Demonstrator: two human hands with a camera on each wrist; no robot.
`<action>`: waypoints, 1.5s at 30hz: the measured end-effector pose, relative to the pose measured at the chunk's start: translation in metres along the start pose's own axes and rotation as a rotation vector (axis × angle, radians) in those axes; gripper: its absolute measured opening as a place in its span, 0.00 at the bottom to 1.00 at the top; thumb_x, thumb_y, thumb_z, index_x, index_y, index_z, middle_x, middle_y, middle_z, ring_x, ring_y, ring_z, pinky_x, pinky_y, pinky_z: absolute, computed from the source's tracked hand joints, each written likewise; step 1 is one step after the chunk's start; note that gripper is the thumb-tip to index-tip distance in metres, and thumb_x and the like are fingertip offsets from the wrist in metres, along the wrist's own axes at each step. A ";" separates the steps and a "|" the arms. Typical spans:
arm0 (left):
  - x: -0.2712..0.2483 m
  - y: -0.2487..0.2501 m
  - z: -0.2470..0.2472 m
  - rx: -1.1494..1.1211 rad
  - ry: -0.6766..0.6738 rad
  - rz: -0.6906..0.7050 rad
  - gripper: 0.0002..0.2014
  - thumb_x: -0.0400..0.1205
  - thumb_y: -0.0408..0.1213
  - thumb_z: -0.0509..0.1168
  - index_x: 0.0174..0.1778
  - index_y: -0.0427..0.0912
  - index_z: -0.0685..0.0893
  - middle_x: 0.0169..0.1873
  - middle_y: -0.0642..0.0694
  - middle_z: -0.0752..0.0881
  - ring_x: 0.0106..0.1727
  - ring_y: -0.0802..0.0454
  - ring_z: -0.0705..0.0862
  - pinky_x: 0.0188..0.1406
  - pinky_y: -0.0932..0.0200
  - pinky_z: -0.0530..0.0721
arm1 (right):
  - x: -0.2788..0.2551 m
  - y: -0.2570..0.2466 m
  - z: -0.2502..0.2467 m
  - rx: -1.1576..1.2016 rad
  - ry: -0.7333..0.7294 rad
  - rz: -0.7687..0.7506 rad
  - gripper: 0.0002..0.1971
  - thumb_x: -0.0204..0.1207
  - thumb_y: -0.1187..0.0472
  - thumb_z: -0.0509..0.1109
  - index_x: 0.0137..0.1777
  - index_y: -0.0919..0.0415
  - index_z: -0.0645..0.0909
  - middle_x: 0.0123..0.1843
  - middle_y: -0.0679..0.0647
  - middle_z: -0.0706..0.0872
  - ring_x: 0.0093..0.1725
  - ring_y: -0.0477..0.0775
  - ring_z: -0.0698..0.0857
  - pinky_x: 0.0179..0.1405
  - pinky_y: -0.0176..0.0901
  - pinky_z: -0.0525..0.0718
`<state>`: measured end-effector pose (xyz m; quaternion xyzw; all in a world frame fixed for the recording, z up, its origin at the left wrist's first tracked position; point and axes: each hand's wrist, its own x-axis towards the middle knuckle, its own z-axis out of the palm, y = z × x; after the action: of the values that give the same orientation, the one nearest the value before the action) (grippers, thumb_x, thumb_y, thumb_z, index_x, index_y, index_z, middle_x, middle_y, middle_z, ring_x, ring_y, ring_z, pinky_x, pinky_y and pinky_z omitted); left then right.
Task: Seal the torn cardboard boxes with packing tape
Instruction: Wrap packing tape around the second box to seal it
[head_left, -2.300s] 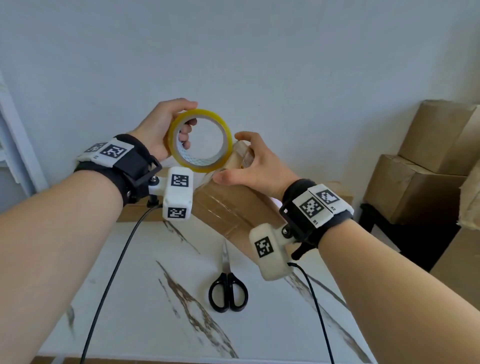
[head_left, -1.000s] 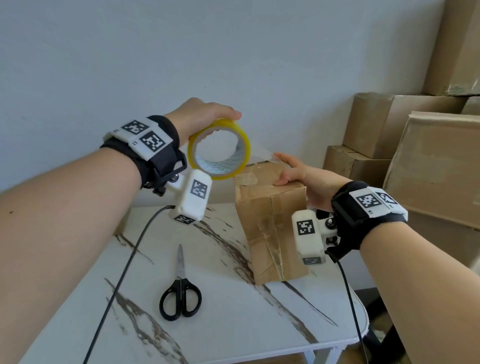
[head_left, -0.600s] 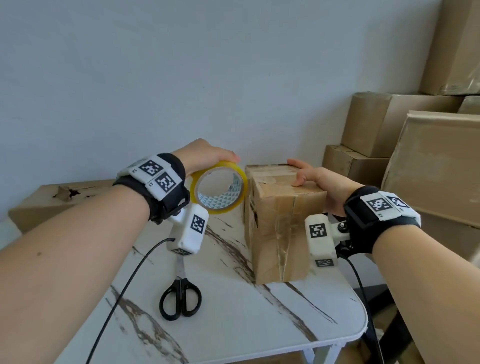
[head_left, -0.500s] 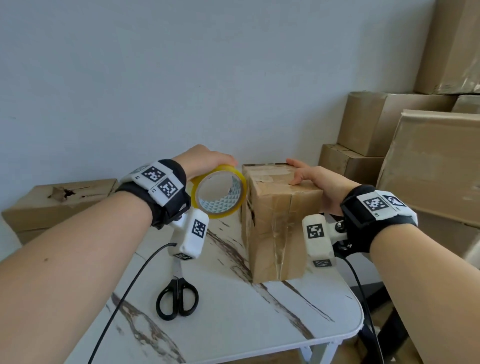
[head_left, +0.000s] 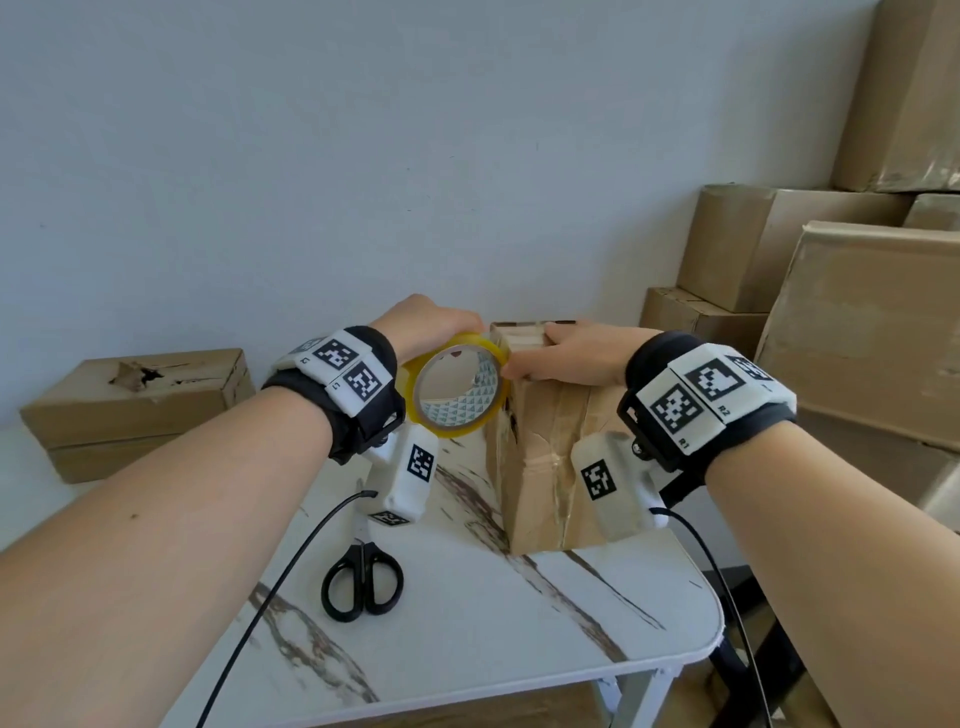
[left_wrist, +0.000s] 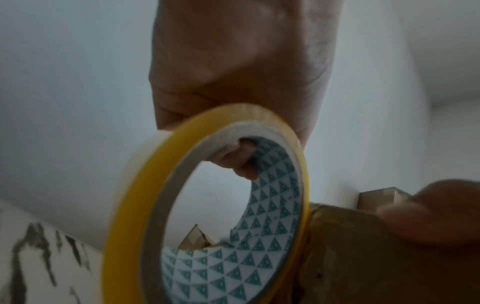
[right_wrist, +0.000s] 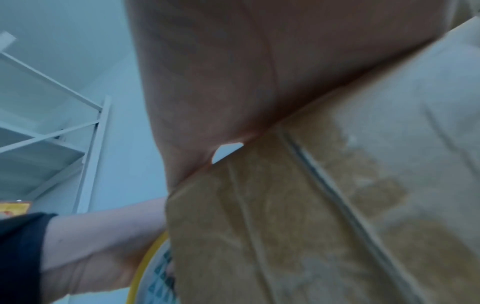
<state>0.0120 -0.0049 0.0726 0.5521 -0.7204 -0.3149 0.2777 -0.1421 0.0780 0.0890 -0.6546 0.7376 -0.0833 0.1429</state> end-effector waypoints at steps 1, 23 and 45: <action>-0.001 -0.002 0.000 -0.027 -0.006 -0.011 0.20 0.75 0.55 0.68 0.45 0.38 0.83 0.33 0.45 0.84 0.31 0.50 0.81 0.32 0.60 0.77 | 0.002 -0.002 0.001 0.016 0.031 0.007 0.16 0.72 0.37 0.65 0.47 0.49 0.75 0.57 0.53 0.79 0.52 0.54 0.78 0.47 0.43 0.74; -0.019 0.013 -0.026 -0.534 -0.123 0.006 0.10 0.82 0.51 0.63 0.41 0.50 0.81 0.23 0.52 0.82 0.21 0.59 0.81 0.31 0.62 0.81 | 0.007 0.019 0.022 0.677 0.175 0.156 0.12 0.71 0.47 0.65 0.38 0.56 0.77 0.45 0.61 0.82 0.48 0.64 0.82 0.57 0.54 0.79; -0.046 -0.001 -0.037 -0.359 -0.373 -0.103 0.14 0.84 0.44 0.54 0.48 0.40 0.81 0.30 0.47 0.88 0.36 0.52 0.85 0.51 0.54 0.82 | 0.017 0.038 0.042 0.839 0.354 0.222 0.24 0.68 0.45 0.64 0.59 0.59 0.78 0.47 0.56 0.79 0.43 0.56 0.78 0.42 0.47 0.74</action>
<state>0.0515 0.0342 0.0932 0.4623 -0.6628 -0.5475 0.2173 -0.1663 0.0692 0.0355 -0.4333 0.7188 -0.4689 0.2752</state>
